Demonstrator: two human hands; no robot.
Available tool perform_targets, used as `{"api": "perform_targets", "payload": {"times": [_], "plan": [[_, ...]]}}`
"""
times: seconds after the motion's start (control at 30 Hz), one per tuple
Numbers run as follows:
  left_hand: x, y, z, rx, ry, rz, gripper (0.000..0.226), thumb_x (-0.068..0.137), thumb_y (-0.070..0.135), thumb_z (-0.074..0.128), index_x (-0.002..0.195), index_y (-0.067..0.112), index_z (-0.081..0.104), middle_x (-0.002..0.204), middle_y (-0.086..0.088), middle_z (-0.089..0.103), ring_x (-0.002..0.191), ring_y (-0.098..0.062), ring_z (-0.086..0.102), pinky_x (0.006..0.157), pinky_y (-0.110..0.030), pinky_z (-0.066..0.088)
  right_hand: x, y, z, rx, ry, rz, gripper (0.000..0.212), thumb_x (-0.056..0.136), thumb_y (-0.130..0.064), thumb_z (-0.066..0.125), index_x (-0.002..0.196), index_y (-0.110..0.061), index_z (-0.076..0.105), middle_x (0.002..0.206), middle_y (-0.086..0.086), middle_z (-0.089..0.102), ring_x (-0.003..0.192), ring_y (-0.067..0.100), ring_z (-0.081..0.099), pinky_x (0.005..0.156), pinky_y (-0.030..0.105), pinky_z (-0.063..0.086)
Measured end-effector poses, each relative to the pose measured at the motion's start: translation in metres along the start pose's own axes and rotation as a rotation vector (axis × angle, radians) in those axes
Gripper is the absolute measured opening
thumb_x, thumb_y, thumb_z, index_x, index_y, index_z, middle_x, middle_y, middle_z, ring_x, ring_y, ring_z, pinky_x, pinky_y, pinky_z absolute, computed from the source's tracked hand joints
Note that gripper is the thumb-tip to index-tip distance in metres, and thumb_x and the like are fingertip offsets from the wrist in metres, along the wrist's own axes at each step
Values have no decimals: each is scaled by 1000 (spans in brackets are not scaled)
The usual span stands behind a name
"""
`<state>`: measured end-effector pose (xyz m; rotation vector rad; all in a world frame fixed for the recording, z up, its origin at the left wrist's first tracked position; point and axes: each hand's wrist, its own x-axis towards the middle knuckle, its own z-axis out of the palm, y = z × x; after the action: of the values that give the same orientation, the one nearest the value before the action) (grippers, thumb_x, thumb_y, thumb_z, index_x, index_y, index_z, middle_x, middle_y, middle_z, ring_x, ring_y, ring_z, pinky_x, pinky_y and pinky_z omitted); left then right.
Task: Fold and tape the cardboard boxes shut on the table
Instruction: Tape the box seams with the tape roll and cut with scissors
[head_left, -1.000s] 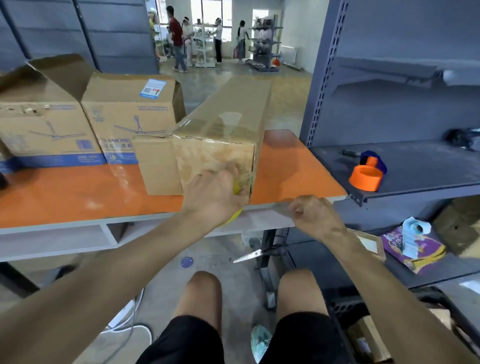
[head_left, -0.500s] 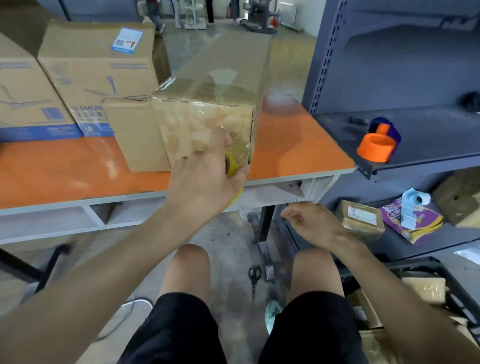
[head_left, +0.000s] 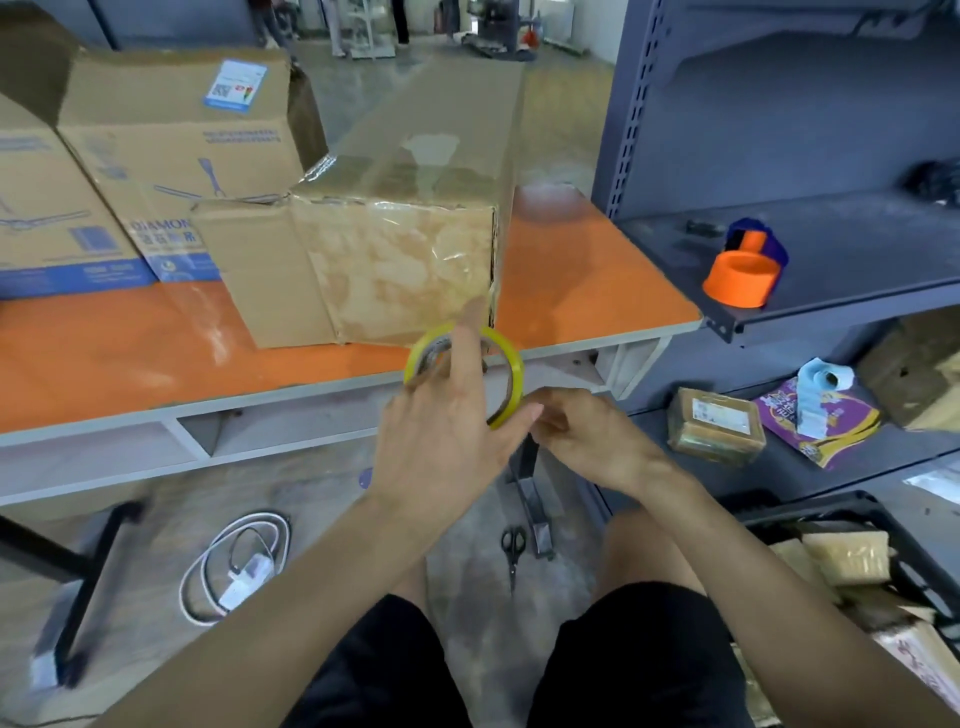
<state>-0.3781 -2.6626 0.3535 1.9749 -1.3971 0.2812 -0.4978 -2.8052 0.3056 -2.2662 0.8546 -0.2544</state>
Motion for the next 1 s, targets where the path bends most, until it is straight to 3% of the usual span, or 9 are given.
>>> {"api": "perform_targets", "payload": {"times": [0.17,0.23,0.33,0.43,0.6,0.7,0.8,0.9,1.0], "plan": [[-13,13,6,-91,-8,109,71,88,34,75,143,20,32,108,2,68,93,-23,70,69,-32,50,-12,-17,-13,82,-15,1,22,91,-9,55,97,-28,65,90,-2,71,89,23,66,84,47,55],[-14,14,7,-107,-15,133,51,90,25,72,131,18,42,99,2,67,88,-24,69,68,-34,51,-14,-18,-18,139,13,13,29,89,-2,55,98,-28,64,88,0,73,88,22,68,85,45,56],[-18,16,8,-169,24,205,27,93,20,68,115,16,51,91,4,67,82,-21,66,68,-37,53,-18,-15,-20,408,45,66,49,90,10,52,127,-21,59,105,11,75,101,25,71,94,45,57],[-21,15,9,-234,86,281,11,95,20,64,104,15,60,85,5,67,77,-20,62,71,-37,50,-20,-8,-22,519,78,95,59,90,17,44,136,-19,55,108,19,73,105,30,70,97,49,56],[-38,5,26,-240,112,397,20,98,23,60,84,12,67,68,6,60,63,-19,54,63,-35,45,-20,1,-19,486,97,120,56,92,13,46,136,-20,56,104,13,75,100,22,72,96,45,57],[-51,4,47,-162,-43,399,21,97,26,56,87,15,70,74,4,66,69,-22,61,60,-35,47,-19,8,-14,429,110,139,48,93,6,57,127,-27,61,102,6,73,99,12,70,94,36,58],[-53,1,75,-11,-320,265,21,96,31,56,100,18,72,97,4,69,95,-20,64,69,-34,49,-26,23,-8,281,88,147,44,96,1,55,111,-40,59,106,-9,72,108,3,65,99,26,52],[-55,-9,115,45,-559,135,31,99,36,49,122,22,65,122,4,62,119,-21,53,86,-36,47,-36,55,9,43,47,175,35,99,-9,52,128,-26,62,122,-4,71,116,14,64,101,32,49],[-58,-17,162,44,-718,39,36,99,33,51,133,26,61,132,3,57,125,-24,51,95,-35,46,-38,99,36,-228,-75,184,36,100,-10,49,134,-15,59,131,6,65,118,28,62,97,35,46]]}}
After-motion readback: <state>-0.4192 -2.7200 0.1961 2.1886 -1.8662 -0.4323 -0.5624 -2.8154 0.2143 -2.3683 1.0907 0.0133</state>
